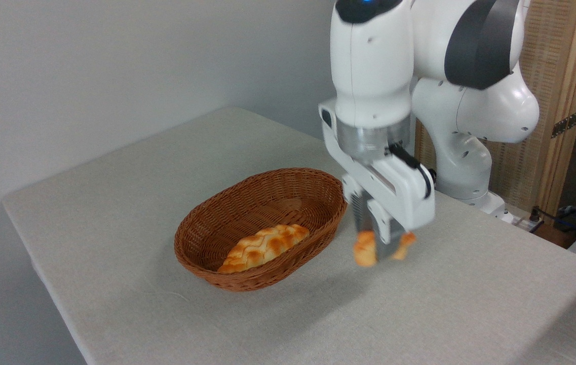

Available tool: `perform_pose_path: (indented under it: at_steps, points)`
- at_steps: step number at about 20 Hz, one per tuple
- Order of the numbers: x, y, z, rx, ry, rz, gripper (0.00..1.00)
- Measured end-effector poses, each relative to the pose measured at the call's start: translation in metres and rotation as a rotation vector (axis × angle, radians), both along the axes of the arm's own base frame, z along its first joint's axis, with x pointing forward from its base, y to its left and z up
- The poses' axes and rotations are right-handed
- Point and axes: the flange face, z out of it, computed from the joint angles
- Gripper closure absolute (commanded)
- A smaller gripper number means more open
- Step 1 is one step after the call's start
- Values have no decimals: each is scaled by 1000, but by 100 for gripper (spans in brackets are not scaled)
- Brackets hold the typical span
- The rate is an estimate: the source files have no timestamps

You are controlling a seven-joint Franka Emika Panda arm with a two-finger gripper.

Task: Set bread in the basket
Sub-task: 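Lift the bun and carry it over the wicker basket, then lower the bun into the basket beside the long roll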

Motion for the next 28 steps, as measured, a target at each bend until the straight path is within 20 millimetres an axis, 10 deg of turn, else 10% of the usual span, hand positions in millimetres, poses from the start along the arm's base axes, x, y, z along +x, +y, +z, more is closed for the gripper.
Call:
perform_pose_path:
  at_steps: [6, 13, 22, 28]
  points:
    - [30, -46, 64, -194, -58, 195, 63]
    - [49, -177, 26, -131, 105, 137, 48]
    - [60, -197, -16, -105, 190, 89, 0]
    - [61, -198, -14, -101, 186, 86, 0]
